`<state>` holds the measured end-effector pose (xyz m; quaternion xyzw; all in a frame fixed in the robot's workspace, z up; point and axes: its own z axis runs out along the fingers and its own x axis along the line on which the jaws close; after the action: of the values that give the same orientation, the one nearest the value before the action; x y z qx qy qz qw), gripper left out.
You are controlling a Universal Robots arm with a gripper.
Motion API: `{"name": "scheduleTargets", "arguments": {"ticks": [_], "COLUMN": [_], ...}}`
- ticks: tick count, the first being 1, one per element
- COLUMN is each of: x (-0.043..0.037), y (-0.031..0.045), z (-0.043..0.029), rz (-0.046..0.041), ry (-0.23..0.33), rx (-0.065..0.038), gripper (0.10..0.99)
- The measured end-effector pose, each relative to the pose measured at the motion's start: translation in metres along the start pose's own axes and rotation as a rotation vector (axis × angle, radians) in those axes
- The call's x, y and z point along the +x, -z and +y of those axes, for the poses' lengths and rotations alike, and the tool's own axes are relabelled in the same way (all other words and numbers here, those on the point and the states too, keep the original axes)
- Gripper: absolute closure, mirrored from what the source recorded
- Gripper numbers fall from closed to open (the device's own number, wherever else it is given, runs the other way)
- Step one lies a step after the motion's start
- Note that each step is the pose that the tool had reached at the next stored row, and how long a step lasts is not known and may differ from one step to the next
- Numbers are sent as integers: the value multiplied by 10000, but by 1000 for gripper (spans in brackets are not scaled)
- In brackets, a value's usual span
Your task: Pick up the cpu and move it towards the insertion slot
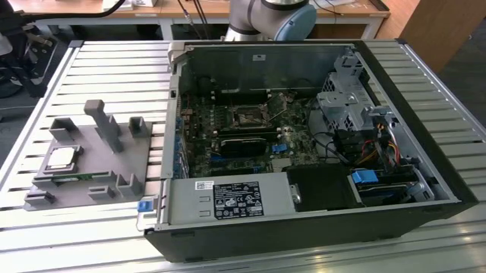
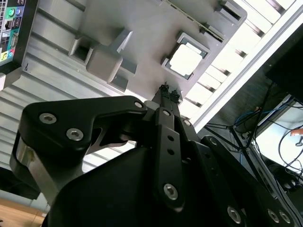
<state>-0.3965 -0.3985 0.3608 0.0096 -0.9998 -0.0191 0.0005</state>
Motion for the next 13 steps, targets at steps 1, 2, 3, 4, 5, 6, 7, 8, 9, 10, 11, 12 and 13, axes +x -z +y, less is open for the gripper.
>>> {"name": "scheduleTargets", "arguments": {"ticks": [1, 2, 3, 4, 5, 6, 7, 8, 9, 10, 11, 12, 13], "x": [3, 6, 8, 11, 14, 17, 19, 23, 25, 28, 31, 34, 38], "y": [0, -1, 0, 0, 0, 0, -1, -1, -1, -1, -1, -1, -1], "z": [0, 0, 0, 0, 0, 0, 0, 0, 1, 1, 1, 1, 1], "rz": [0, -1, -1, -1, 0, 0, -1, -1, -1, -1, -1, -1, 0], "ry": [0, 0, 0, 0, 0, 0, 0, 0, 0, 0, 0, 0, 0], "rx": [0, 0, -1, -1, 0, 0, 0, -1, 0, 0, 0, 0, 0], "gripper": [980, 980, 980, 980, 980, 980, 980, 980, 980, 980, 980, 980, 980]}}
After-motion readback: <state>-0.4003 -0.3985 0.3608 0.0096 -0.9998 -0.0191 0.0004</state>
